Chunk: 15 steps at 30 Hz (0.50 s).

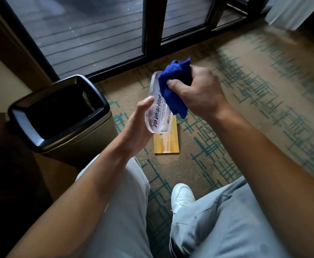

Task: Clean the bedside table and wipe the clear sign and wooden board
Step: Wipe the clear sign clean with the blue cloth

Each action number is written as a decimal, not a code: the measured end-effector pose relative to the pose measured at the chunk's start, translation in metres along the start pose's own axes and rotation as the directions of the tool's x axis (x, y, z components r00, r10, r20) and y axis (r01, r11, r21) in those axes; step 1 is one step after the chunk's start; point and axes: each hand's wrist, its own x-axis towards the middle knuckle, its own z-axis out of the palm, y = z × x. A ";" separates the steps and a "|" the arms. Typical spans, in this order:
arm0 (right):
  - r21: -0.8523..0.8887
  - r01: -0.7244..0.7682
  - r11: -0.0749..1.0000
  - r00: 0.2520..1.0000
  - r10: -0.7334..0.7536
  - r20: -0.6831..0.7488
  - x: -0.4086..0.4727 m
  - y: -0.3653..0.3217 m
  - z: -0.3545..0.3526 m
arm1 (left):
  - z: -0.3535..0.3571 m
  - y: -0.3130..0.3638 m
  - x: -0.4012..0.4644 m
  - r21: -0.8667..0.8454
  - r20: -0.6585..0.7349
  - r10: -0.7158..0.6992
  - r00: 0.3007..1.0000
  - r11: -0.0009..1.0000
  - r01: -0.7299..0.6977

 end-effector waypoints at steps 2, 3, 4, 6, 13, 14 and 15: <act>0.005 -0.011 1.000 0.998 0.010 0.063 0.000 -0.003 0.004 | -0.001 0.005 -0.002 0.009 -0.009 0.005 1.000 1.000 -0.005; 0.006 -0.022 1.000 0.995 0.022 0.098 0.001 -0.004 0.005 | -0.002 0.008 -0.003 0.003 -0.018 0.000 1.000 1.000 0.000; 0.009 -0.037 0.999 0.991 0.036 0.129 0.001 -0.005 0.005 | -0.002 0.010 -0.005 0.002 -0.034 -0.004 0.999 1.000 0.004; 0.030 -0.063 0.998 0.983 0.057 0.174 0.002 -0.007 0.003 | -0.005 0.012 -0.009 0.019 -0.090 -0.018 0.996 1.000 0.019; 0.070 -0.098 0.993 0.958 0.075 0.278 -0.006 -0.014 -0.002 | -0.005 0.024 -0.013 -0.034 -0.228 -0.040 0.973 0.999 0.033; 0.083 -0.111 0.990 0.945 0.080 0.316 -0.008 -0.015 -0.003 | -0.006 0.024 -0.013 -0.037 -0.240 -0.036 0.970 0.999 0.028; 0.093 -0.119 0.989 0.931 0.078 0.357 -0.011 -0.015 -0.004 | -0.006 0.025 -0.014 -0.041 -0.246 -0.033 0.969 0.999 0.023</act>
